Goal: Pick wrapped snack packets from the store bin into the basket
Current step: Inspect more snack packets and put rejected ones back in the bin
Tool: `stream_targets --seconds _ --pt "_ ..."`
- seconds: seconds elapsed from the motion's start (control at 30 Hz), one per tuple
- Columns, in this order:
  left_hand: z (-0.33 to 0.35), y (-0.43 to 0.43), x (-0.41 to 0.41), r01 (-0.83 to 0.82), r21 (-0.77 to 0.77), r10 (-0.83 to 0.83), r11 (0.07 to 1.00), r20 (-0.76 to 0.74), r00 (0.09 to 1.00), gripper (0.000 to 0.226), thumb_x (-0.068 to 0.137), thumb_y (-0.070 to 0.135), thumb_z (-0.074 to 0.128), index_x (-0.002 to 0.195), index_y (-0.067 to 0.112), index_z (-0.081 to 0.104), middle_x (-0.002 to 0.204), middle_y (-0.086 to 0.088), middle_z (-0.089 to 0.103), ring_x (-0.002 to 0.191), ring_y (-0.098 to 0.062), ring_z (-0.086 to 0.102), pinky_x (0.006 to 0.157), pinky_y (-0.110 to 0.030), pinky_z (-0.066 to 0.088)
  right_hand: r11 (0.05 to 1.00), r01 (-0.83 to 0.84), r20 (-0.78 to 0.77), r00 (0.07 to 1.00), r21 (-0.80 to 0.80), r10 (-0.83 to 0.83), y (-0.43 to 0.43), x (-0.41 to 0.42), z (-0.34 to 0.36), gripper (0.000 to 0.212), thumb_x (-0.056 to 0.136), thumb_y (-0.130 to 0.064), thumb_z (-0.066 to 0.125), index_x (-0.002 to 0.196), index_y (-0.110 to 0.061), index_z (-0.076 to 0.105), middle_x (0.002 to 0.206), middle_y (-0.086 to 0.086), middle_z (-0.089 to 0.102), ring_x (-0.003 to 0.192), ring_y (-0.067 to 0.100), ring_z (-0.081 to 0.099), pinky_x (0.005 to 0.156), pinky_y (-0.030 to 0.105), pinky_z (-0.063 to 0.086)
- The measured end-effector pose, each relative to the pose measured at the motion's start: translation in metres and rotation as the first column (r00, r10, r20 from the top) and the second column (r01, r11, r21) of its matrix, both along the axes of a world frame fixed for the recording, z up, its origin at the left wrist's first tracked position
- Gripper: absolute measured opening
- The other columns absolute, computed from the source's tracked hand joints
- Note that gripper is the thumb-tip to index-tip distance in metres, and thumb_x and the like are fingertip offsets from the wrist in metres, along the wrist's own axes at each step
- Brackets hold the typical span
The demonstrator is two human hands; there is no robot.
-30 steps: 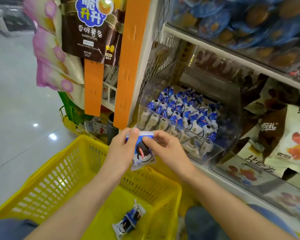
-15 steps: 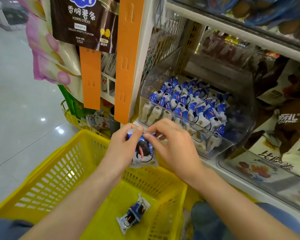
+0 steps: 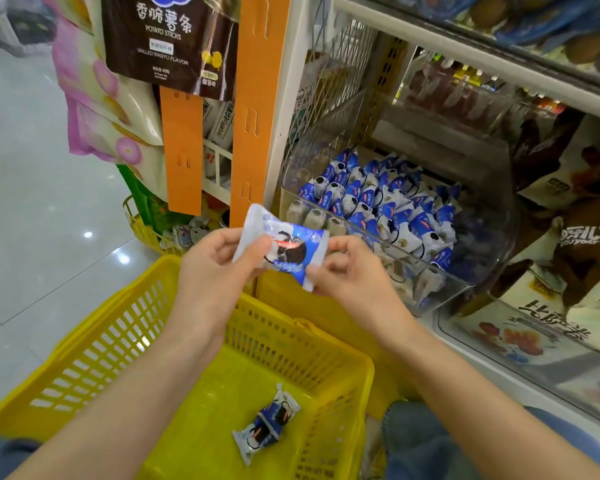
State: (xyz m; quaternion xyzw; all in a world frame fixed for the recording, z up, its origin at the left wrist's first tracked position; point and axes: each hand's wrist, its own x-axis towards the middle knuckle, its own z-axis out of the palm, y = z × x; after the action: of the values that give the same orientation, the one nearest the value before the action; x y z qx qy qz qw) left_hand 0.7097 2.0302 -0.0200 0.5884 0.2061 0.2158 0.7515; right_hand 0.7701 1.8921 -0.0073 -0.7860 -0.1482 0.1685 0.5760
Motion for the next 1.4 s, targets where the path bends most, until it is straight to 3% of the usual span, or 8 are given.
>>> stream_targets --seconds 0.2,0.37,0.47,0.7,0.9,1.07,1.2,1.4 --pt "-0.007 0.002 -0.001 0.028 0.289 -0.025 0.957 -0.015 1.0 0.014 0.086 0.018 0.062 0.075 0.026 0.067 0.074 0.007 0.071 0.069 -0.004 0.065 0.063 -0.019 0.051 0.948 -0.123 0.172 0.969 -0.293 0.179 0.002 -0.01 -0.005 0.065 0.078 -0.026 0.072 0.131 -0.024 0.036 0.123 -0.01 0.052 0.114 0.006 0.05 0.098 0.027 0.042" --pt "-0.009 -0.004 -0.004 0.167 0.498 -0.14 0.851 -0.091 0.986 0.012 0.086 0.021 0.061 0.077 0.026 0.067 0.073 0.007 0.068 0.069 -0.004 0.063 0.062 -0.022 0.049 0.99 -0.08 0.342 0.932 -0.12 0.117 0.002 -0.008 0.003 0.009 0.089 -0.024 0.059 0.097 -0.022 0.061 0.086 -0.006 0.066 0.081 0.005 0.062 0.074 0.025 0.052" --pt "-0.009 -0.01 -0.005 0.179 0.504 -0.145 0.845 -0.107 0.984 0.014 0.088 0.021 0.058 0.077 0.024 0.066 0.072 0.004 0.067 0.067 -0.004 0.063 0.059 -0.023 0.049 0.993 -0.071 0.37 0.923 -0.098 0.103 0.001 -0.009 0.002 0.006 0.088 -0.022 0.059 0.083 -0.021 0.061 0.072 -0.007 0.063 0.066 0.003 0.058 0.059 0.02 0.046" --pt "-0.002 -0.006 -0.003 0.288 0.232 -0.264 0.929 -0.13 0.956 0.017 0.089 0.015 0.056 0.077 0.013 0.068 0.074 -0.007 0.069 0.067 -0.011 0.064 0.061 -0.024 0.052 0.962 0.036 0.723 0.667 -0.272 0.18 -0.003 -0.012 0.002 0.011 0.089 -0.027 0.058 0.086 -0.017 0.061 0.078 -0.008 0.055 0.073 0.007 0.049 0.063 0.024 0.042" --pt "-0.014 -0.004 0.0 0.3 0.373 -0.197 0.878 -0.29 0.936 0.016 0.095 0.02 0.048 0.082 0.022 0.056 0.083 -0.005 0.062 0.073 -0.017 0.062 0.074 -0.035 0.051 0.986 0.094 0.68 0.733 -0.139 0.026 -0.008 -0.007 0.008 0.007 0.091 -0.022 0.057 0.087 -0.018 0.058 0.078 -0.009 0.054 0.069 0.005 0.053 0.06 0.019 0.045" --pt "-0.006 -0.005 0.001 0.384 -0.186 -0.423 0.904 -0.272 0.864 0.061 0.097 0.05 0.021 0.086 0.012 0.067 0.075 -0.008 0.072 0.06 -0.017 0.068 0.056 -0.024 0.056 0.979 -0.064 0.685 0.705 -0.196 0.183 -0.012 -0.008 0.008 0.005 0.088 -0.017 0.06 0.088 -0.013 0.063 0.094 -0.002 0.061 0.087 0.007 0.057 0.074 0.03 0.049" --pt "-0.004 -0.001 0.0 0.3 -0.261 -0.347 0.917 -0.153 0.925 0.038 0.094 0.041 0.042 0.089 0.017 0.071 0.086 -0.004 0.074 0.075 -0.014 0.07 0.062 -0.025 0.057 0.899 -0.153 0.691 0.59 -0.411 0.417 -0.014 -0.014 0.003 0.006 0.085 -0.019 0.061 0.086 -0.014 0.063 0.103 -0.003 0.057 0.095 0.011 0.056 0.074 0.035 0.051" --pt "-0.007 -0.004 0.001 0.187 -0.072 -0.197 0.98 -0.172 0.965 0.012 0.09 0.019 0.058 0.097 0.016 0.067 0.089 -0.002 0.074 0.08 -0.014 0.07 0.079 -0.033 0.054 0.977 -0.092 0.446 0.878 -0.194 0.171 -0.008 -0.017 0.0 0.013 0.089 -0.026 0.057 0.098 -0.029 0.048 0.097 -0.01 0.056 0.088 -0.002 0.055 0.075 0.01 0.046"
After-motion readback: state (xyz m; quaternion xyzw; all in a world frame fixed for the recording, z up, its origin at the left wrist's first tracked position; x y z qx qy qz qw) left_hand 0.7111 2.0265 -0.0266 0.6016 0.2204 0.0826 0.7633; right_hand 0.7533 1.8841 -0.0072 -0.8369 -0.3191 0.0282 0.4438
